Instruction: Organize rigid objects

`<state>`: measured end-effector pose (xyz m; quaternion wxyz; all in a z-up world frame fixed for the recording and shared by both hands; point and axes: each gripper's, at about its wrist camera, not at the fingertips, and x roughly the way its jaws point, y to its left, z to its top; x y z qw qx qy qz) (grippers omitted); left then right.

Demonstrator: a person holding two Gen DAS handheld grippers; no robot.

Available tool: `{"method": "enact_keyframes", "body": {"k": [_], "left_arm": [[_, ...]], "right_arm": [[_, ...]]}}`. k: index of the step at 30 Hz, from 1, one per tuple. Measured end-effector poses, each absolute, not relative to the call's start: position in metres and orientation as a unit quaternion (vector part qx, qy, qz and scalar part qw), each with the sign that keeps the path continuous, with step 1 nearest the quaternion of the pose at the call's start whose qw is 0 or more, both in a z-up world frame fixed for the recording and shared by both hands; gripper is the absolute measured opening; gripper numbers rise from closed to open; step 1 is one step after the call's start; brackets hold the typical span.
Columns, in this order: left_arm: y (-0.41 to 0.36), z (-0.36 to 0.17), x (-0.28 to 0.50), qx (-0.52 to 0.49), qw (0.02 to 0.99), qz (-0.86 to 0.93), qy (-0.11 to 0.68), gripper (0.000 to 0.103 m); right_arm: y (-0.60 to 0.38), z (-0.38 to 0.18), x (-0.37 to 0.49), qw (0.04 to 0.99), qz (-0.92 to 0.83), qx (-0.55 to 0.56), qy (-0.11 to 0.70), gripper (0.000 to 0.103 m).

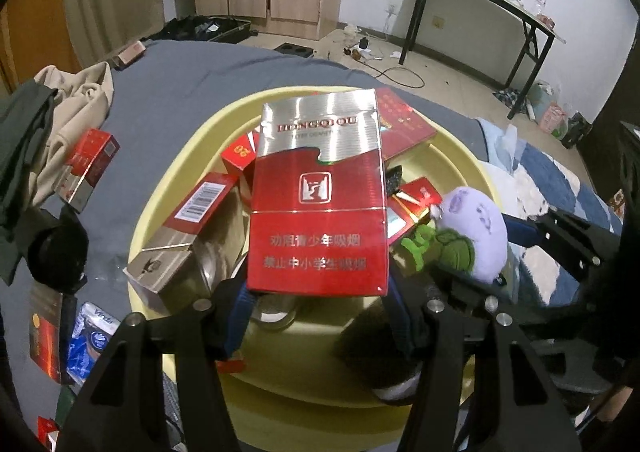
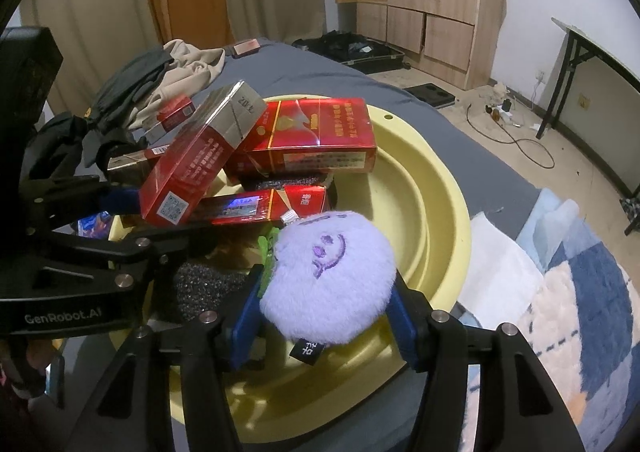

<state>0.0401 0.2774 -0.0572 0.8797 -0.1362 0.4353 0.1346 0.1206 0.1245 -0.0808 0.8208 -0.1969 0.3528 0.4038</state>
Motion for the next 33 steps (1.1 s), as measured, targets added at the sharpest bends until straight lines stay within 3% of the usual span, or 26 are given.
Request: {"method": "enact_keyframes", "body": {"k": [1,2,3,6,16,25,33], "left_arm": [[0.277,-0.056,0.040,-0.137,0.880,0.134,0.434,0.068],[0.275,-0.053,0.040,-0.137,0.881,0.135,0.431,0.079],[0.273,-0.048,0.039,-0.138,0.882,0.143,0.427,0.089],[0.265,-0.033,0.036,-0.144,0.887,0.153,0.411,0.103],[0.217,-0.002,-0.001,-0.157,0.887,0.216,0.376,0.103],[0.138,-0.038,-0.041,-0.169,0.883,0.249,0.361,0.103],[0.156,-0.080,-0.039,-0.157,0.862,0.290,0.386,0.103]], "right_arm": [[0.123,-0.079,0.119,0.823,0.400,-0.197,0.353,0.069],[0.120,-0.078,0.117,0.824,0.399,-0.197,0.351,0.070],[0.116,-0.075,0.115,0.826,0.400,-0.193,0.348,0.075],[0.101,-0.063,0.109,0.826,0.410,-0.172,0.345,0.098],[0.046,-0.027,0.084,0.845,0.393,-0.185,0.312,0.103],[-0.001,-0.090,0.071,0.842,0.354,-0.210,0.348,0.103],[-0.006,-0.099,0.085,0.842,0.346,-0.215,0.355,0.103]]}}
